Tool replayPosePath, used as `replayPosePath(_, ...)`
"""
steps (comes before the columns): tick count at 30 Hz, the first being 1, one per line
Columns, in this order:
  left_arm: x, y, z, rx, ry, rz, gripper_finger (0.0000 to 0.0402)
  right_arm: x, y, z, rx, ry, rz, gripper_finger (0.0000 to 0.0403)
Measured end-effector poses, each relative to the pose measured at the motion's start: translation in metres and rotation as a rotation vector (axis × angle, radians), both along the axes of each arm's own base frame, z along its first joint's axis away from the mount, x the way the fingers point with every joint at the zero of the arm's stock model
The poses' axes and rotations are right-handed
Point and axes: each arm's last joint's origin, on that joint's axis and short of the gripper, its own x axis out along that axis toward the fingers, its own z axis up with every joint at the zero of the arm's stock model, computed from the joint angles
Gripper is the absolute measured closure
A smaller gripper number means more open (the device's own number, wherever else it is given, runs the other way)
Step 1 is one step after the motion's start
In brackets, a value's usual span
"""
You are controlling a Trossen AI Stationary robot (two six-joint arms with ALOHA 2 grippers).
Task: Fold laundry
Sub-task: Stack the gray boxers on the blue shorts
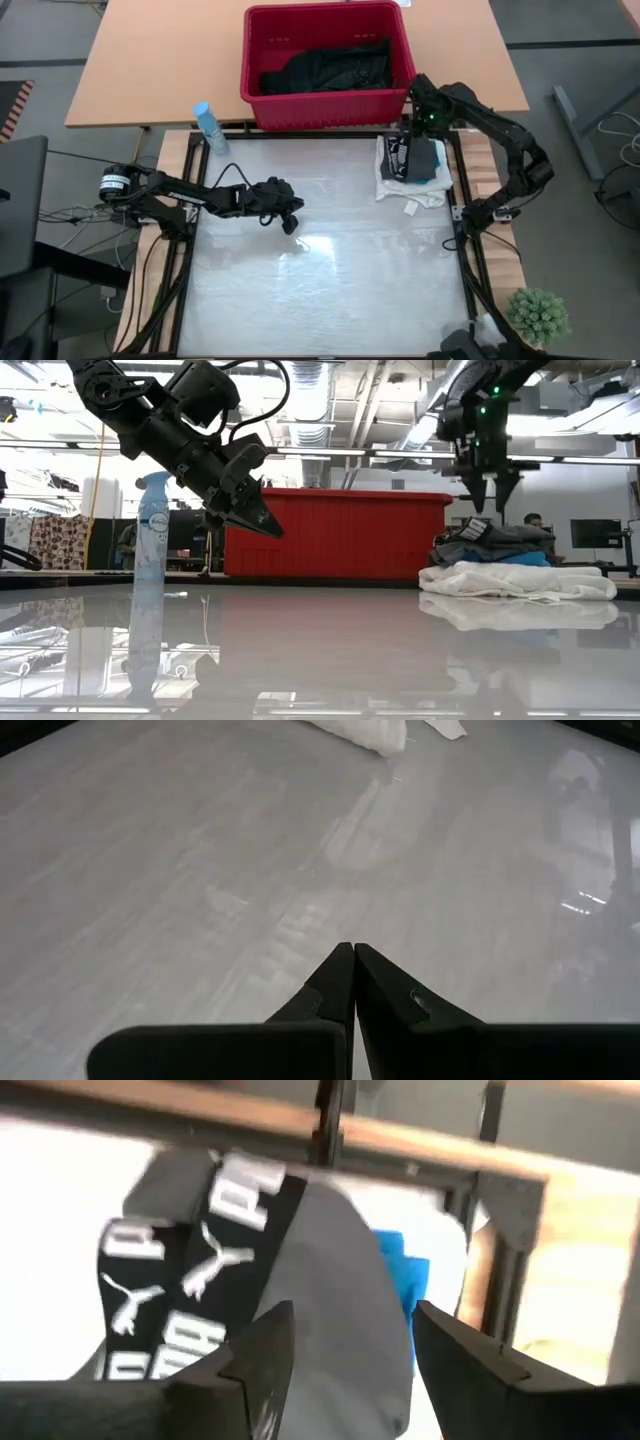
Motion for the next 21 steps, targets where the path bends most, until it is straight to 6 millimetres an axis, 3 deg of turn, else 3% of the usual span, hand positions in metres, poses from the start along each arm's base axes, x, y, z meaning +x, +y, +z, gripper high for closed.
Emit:
replayPosePath(4,0.000,0.000,0.000,0.016,0.006,-0.010,0.0401,0.002,0.008,0.011,-0.057,-0.033,0.024,0.0181)
replayPosePath(7,0.000,0.000,0.000,0.026,0.009,-0.006,0.0401,0.013,0.019,0.024,-0.224,-0.118,0.041,0.0186)
replayPosePath(9,0.000,0.001,0.000,0.027,0.010,-0.003,0.0401,0.017,0.029,0.031,-0.345,-0.175,-0.005,0.0205)
replayPosePath(12,0.000,0.002,0.000,0.019,0.009,0.001,0.0402,0.016,0.045,0.031,-0.457,-0.223,-0.036,0.0265)
replayPosePath(17,0.000,0.002,0.000,0.018,0.009,0.001,0.0401,0.009,0.075,0.007,-0.524,-0.294,-0.077,0.0384)
replayPosePath(21,0.000,0.002,0.000,0.018,0.009,0.002,0.0401,0.015,0.093,-0.026,-0.532,-0.366,-0.067,0.0378)
